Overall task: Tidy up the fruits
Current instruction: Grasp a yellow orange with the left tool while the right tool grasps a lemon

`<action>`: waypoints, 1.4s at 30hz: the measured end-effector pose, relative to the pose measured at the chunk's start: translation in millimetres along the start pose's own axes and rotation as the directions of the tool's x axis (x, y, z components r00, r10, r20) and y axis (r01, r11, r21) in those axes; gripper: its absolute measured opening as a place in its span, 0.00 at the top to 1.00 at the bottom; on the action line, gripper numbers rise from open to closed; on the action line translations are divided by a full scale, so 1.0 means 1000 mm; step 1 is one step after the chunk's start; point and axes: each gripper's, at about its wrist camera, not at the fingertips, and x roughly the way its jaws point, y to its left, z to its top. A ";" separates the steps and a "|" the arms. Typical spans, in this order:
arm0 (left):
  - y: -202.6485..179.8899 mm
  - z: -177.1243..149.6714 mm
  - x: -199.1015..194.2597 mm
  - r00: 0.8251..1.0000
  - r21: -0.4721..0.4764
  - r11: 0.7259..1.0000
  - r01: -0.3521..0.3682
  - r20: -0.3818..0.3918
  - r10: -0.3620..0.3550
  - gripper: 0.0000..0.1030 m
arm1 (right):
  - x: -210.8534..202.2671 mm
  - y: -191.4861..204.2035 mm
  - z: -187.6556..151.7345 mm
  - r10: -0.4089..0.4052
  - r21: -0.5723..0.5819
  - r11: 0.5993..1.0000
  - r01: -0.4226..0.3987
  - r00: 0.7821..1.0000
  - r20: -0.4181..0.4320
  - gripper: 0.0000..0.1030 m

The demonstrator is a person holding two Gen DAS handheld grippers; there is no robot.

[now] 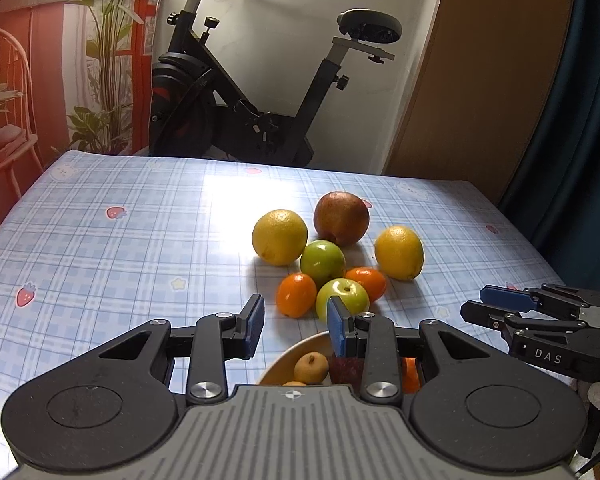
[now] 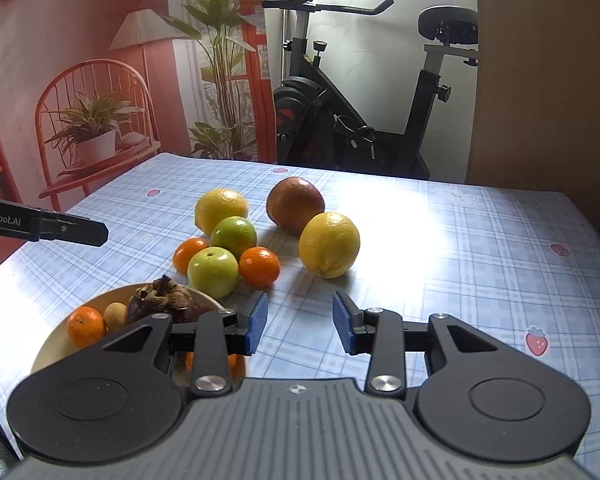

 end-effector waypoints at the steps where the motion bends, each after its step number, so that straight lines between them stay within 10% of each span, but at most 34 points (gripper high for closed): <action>1: -0.001 0.003 0.003 1.000 -0.003 1.000 0.005 -0.001 -0.005 0.65 | 0.002 -0.003 0.001 -0.005 0.002 1.000 0.005 1.000 0.001 0.62; 42: -0.060 0.060 0.163 0.951 -0.067 0.969 0.239 -0.187 -0.247 0.56 | 0.105 -0.040 0.016 0.110 0.014 0.994 -0.110 0.993 -0.034 0.44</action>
